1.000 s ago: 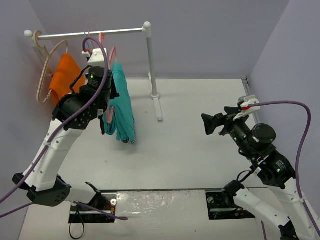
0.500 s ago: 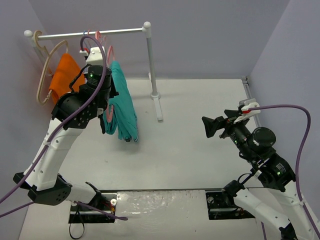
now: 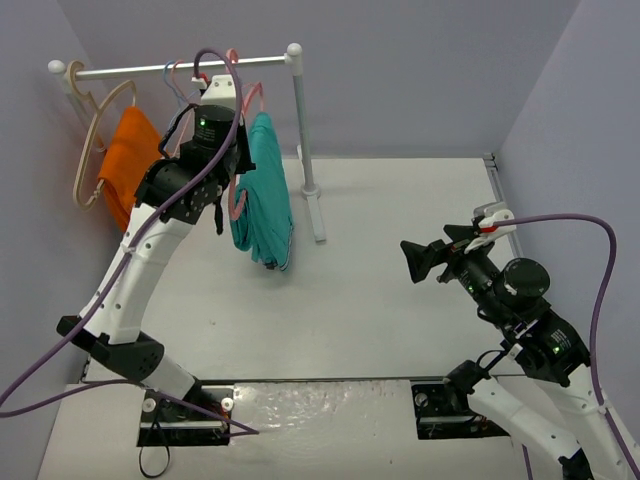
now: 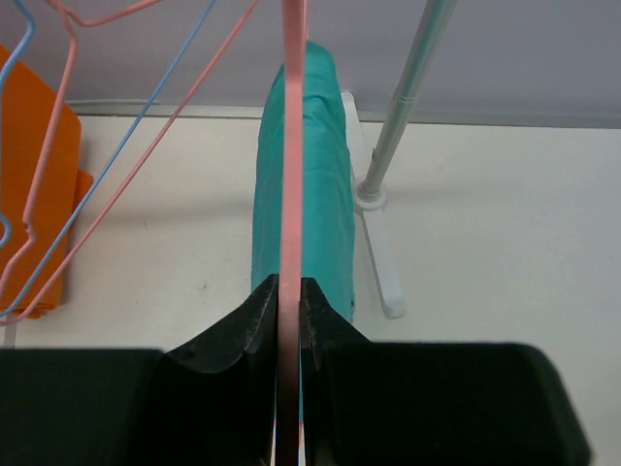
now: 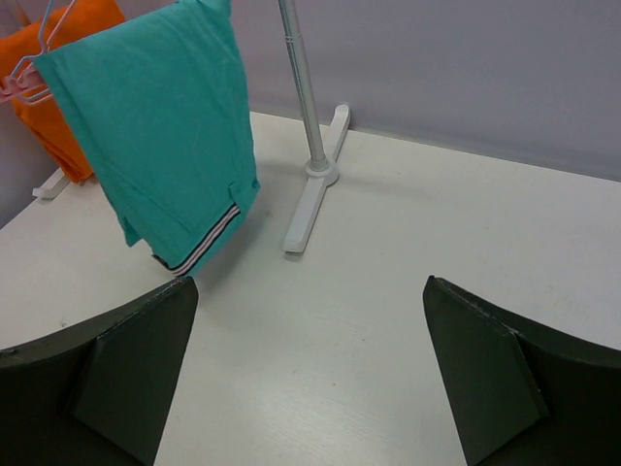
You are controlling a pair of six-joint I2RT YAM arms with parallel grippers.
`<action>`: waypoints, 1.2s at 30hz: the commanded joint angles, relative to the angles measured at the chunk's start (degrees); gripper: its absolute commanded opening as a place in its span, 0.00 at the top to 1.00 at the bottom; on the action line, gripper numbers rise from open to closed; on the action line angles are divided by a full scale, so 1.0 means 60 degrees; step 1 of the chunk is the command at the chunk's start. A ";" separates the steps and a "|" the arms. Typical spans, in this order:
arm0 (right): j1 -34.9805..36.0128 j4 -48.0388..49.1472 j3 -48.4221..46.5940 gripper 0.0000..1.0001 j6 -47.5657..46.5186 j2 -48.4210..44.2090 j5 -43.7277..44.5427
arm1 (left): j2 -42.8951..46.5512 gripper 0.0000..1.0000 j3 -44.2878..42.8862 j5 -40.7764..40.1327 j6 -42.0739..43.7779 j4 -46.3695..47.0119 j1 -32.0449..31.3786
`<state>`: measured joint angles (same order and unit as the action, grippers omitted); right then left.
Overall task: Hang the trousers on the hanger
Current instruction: Place the hanger at the clothesline.
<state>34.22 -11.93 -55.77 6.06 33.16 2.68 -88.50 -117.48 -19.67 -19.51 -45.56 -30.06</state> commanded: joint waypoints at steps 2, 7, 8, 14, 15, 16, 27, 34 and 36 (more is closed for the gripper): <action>0.0034 0.0522 0.0019 0.00 0.0116 -0.0184 -0.0219 | -0.0135 1.00 -0.1278 0.0604 0.0405 0.1941 0.0568; 0.0034 0.0436 0.0106 0.00 0.0191 -0.0252 -0.0343 | -0.0686 1.00 -0.1693 0.1048 0.0596 0.2141 0.1062; 0.0039 0.0428 0.0115 0.00 0.0199 -0.0260 -0.0348 | -0.0787 1.00 -0.1745 0.1152 0.0636 0.2165 0.1136; 0.0036 0.0357 0.0158 0.00 0.0238 -0.0326 -0.0329 | -0.1364 1.00 -0.1804 0.1837 0.0470 0.2089 0.1638; 0.0028 0.0340 0.0167 0.00 0.0246 -0.0326 -0.0329 | -0.1407 1.00 -0.1721 0.1905 0.0436 0.2097 0.1672; 0.0025 0.0322 0.0170 0.00 0.0255 -0.0326 -0.0329 | -0.1433 1.00 -0.1595 0.1946 0.0419 0.2117 0.1696; 0.0039 0.0305 0.0242 0.00 0.0337 -0.0209 -0.0329 | -0.1334 1.00 0.0078 0.2062 0.0262 0.2685 0.1817; 0.0032 0.0268 0.0207 0.00 0.0235 -0.0201 -0.0081 | -0.0788 0.51 0.0536 0.1880 0.0284 0.2657 0.2072; 0.0033 0.0247 0.0151 0.00 0.0193 -0.0173 0.0012 | -0.0453 0.33 0.0482 0.1717 0.0334 0.2554 0.2143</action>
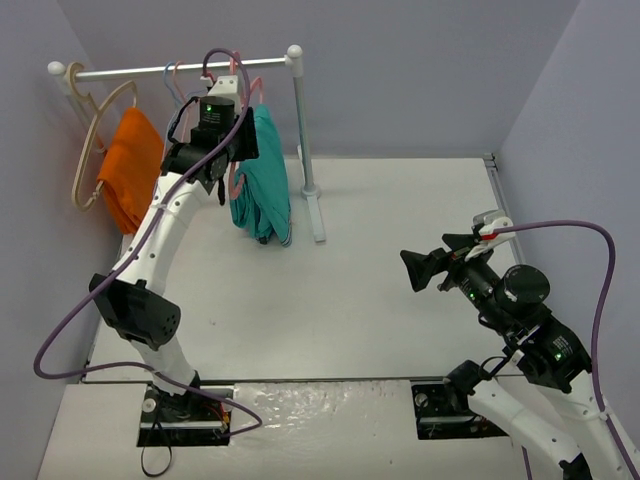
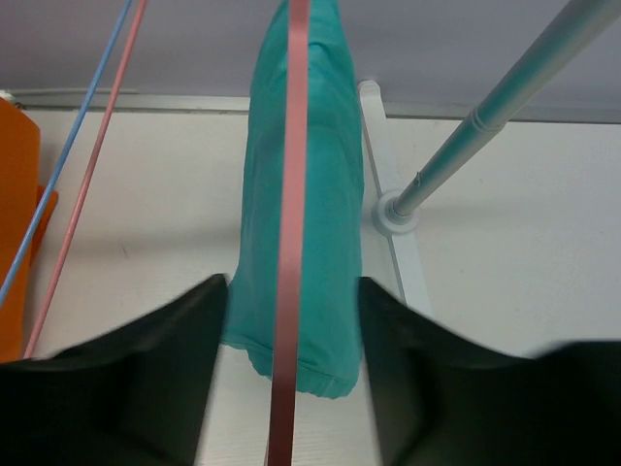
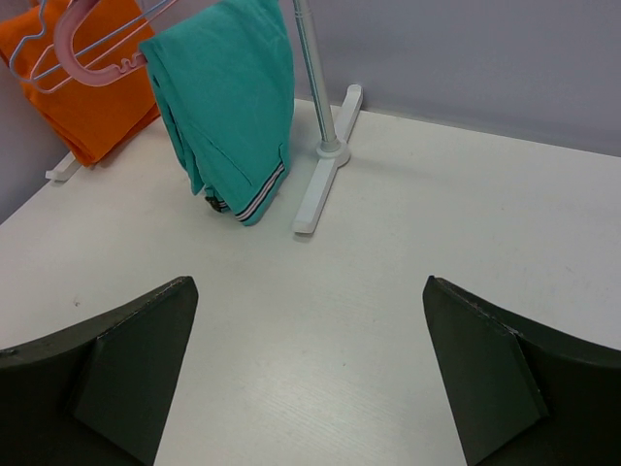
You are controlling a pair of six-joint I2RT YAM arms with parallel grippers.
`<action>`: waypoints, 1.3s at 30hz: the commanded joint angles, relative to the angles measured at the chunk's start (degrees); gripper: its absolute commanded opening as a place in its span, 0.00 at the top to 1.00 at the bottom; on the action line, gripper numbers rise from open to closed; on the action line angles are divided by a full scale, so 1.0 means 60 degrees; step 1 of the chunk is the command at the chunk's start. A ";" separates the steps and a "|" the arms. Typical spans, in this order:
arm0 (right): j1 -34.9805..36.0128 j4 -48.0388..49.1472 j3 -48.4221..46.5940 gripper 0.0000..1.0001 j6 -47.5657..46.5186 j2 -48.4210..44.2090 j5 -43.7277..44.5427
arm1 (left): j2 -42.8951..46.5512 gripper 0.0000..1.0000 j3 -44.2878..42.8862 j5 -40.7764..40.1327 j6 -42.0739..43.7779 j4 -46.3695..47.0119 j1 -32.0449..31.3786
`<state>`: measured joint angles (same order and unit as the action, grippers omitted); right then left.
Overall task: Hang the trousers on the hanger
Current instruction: Place the hanger at the clothesline, then reset both arms
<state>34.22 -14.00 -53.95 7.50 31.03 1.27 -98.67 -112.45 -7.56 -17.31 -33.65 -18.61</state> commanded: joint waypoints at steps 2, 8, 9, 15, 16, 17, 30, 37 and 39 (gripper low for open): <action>0.0037 0.0551 -0.0279 0.00 -0.0114 0.0241 0.0398 | 0.1642 0.20 -0.0564 -0.0504 0.0145 0.0262 0.0325; 0.0025 0.0293 -0.0641 0.00 -0.0385 0.0312 0.1284 | 0.3163 0.08 -0.1069 -0.0902 0.0716 -0.1227 0.0347; 0.0025 0.0224 -0.0705 0.00 -0.0417 0.0322 0.1552 | 0.3503 0.07 -0.0995 -0.0960 0.0815 -0.1524 0.0347; 0.0039 -0.0036 -0.0778 0.00 -0.0496 0.0184 0.2375 | 0.6354 0.05 0.1562 -0.1503 0.1103 -0.2179 0.0347; 0.0039 -0.0111 -0.0778 0.00 -0.0477 0.0165 0.2525 | 0.6880 0.04 0.2136 -0.1616 0.1075 -0.2291 0.0347; 0.0039 -0.0159 -0.0740 0.00 -0.0430 0.0134 0.2772 | 0.7418 0.04 0.2742 -0.1747 0.1010 -0.2374 0.0347; 0.0054 -0.0248 0.0137 0.00 -0.0167 -0.0444 0.4300 | 1.2050 0.03 0.7625 -0.2396 0.0066 -0.3497 0.0323; 0.0039 -0.0186 0.0613 0.00 -0.0048 -0.0981 0.4622 | 1.2520 0.03 0.8341 -0.2519 -0.0291 -0.2989 0.0318; 0.0054 -0.0182 0.0761 0.00 -0.0032 -0.1143 0.4718 | 1.2545 0.03 0.8657 -0.2405 -0.0415 -0.2850 0.0318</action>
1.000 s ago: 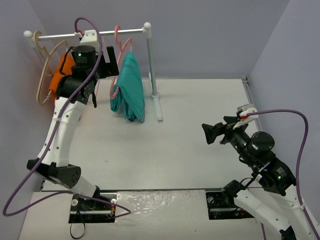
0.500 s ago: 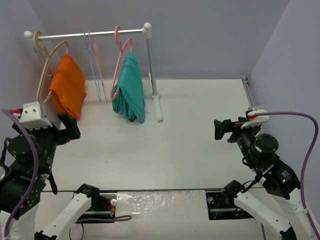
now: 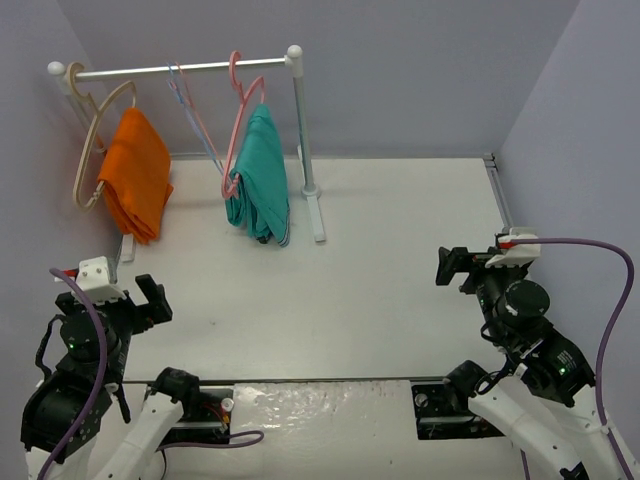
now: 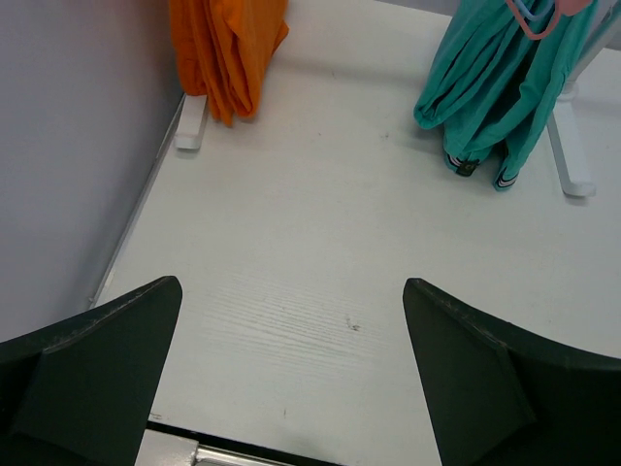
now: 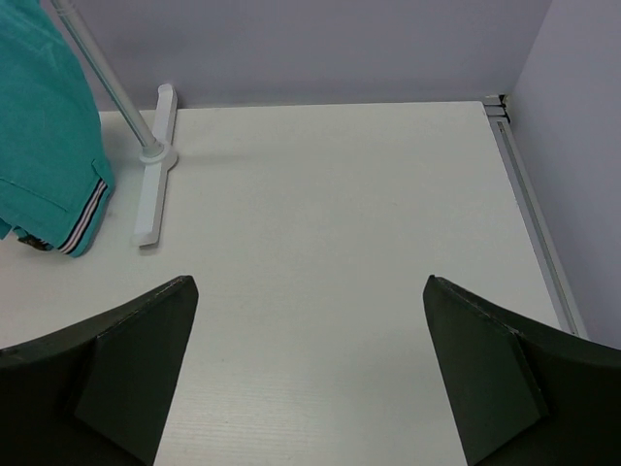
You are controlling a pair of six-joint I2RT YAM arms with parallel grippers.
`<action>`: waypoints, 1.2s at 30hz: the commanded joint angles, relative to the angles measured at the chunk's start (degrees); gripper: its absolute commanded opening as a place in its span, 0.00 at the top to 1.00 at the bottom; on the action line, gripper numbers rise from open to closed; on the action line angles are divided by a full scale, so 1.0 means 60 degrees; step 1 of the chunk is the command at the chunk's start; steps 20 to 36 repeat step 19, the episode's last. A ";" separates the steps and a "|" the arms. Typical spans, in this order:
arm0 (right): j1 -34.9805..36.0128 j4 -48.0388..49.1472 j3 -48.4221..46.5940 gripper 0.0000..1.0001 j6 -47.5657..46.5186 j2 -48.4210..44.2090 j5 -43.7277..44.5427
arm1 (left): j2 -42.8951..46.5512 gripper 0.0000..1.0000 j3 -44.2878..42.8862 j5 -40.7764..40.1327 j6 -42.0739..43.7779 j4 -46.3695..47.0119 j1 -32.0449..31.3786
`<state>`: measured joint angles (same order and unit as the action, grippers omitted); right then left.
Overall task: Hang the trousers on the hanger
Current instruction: Reset both arms
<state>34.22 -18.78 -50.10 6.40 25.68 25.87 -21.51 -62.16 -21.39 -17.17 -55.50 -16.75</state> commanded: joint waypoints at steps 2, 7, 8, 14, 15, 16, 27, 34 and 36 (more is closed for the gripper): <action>0.0054 0.0666 0.0271 0.00 0.0207 -0.0391 0.0708 | -0.0174 0.03 0.0713 -0.0054 -0.0534 0.1120 0.0009; 0.0039 0.0768 0.0516 0.00 0.0325 -0.0507 0.0725 | 0.0170 0.03 0.1858 0.0116 -0.0826 0.1604 0.0009; 0.0039 0.0785 0.0541 0.00 0.0325 -0.0515 0.0741 | 0.0212 0.03 0.2042 0.0149 -0.0884 0.1671 0.0009; 0.0039 0.0910 0.0696 0.00 0.0298 -0.0425 0.0563 | 0.0491 0.03 0.2128 -0.0091 -0.0924 0.1784 0.0038; 0.0039 0.0924 0.0704 0.00 0.0268 -0.0371 0.0525 | 0.0514 0.03 0.2128 -0.0083 -0.0932 0.1793 0.0045; 0.0034 0.0933 0.0704 0.00 0.0242 -0.0334 0.0523 | 0.0523 0.03 0.2139 -0.0113 -0.0932 0.1798 0.0068; 0.0025 0.0933 0.0718 0.00 0.0208 -0.0296 0.0552 | 0.0480 0.03 0.2158 -0.0142 -0.0918 0.1836 0.0197; 0.0025 0.0933 0.0718 0.00 0.0208 -0.0296 0.0552 | 0.0480 0.03 0.2158 -0.0142 -0.0918 0.1836 0.0197; 0.0025 0.0933 0.0718 0.00 0.0208 -0.0296 0.0552 | 0.0480 0.03 0.2158 -0.0142 -0.0918 0.1836 0.0197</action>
